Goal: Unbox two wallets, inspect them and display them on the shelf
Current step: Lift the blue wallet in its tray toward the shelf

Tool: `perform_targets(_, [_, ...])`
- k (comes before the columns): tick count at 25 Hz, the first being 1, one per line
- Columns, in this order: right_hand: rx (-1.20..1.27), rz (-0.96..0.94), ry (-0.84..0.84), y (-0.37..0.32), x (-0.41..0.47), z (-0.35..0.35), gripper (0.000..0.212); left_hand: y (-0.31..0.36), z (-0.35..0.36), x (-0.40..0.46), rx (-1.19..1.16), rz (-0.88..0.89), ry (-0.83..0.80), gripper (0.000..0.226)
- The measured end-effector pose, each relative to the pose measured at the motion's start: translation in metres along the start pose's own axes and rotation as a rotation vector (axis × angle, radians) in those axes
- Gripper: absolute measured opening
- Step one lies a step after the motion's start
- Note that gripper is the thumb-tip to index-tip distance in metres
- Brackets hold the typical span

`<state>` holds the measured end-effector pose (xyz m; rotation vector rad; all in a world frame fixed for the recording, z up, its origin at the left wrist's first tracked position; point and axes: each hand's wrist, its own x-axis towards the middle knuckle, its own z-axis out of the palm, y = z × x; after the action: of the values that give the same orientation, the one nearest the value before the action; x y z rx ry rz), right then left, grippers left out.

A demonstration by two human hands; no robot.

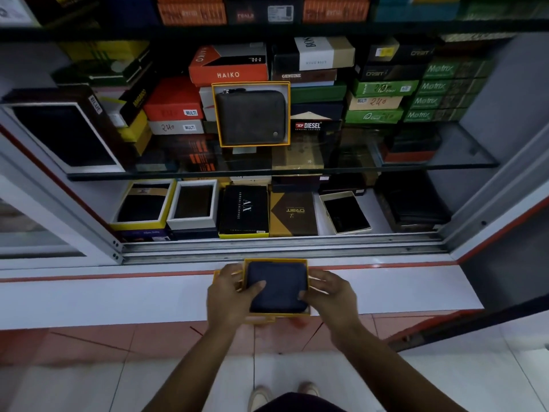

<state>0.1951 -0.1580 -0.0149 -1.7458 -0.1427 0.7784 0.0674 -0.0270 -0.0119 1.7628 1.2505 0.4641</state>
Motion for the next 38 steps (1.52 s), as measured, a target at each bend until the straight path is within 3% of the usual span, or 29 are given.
perform_targets(6, [-0.121,0.061,-0.108,0.011,-0.003,0.058,0.032,-0.036,-0.041,0.009,0.103,-0.116,0.004,0.040])
perform_targets(11, [-0.209,0.071,-0.118,0.015,0.009,0.062,0.029,-0.051,-0.038,0.014,0.212,-0.080,0.007,0.044])
perform_targets(13, [-0.224,0.086,-0.141,0.015,0.009,0.062,0.025,-0.054,-0.036,0.011,0.221,-0.106,0.004,0.032])
perform_targets(15, [-0.201,0.073,-0.141,0.012,0.002,0.057,0.022,-0.049,-0.034,0.006,0.206,-0.118,-0.003,0.034])
perform_targets(22, [0.200,-0.209,0.056,-0.075,0.002,-0.022,0.023,0.070,-0.023,-0.011,-0.179,0.186,0.069,0.030])
perform_targets(26, [0.297,-0.453,0.114,-0.149,0.022,-0.055,0.031,0.153,-0.011,0.008,-0.246,0.382,0.119,0.038])
perform_targets(31, [0.205,-0.572,0.239,-0.211,0.071,-0.076,0.025,0.221,0.012,0.048,-0.247,0.515,0.174,0.045])
perform_targets(35, [0.079,-0.498,0.258,-0.229,0.111,-0.069,0.041,0.235,0.037,0.083,-0.143,0.564,0.209,0.034])
perform_targets(38, [0.051,-0.522,0.221,-0.232,0.129,-0.059,0.049,0.236,0.049,0.099,-0.104,0.564,0.252,0.040])
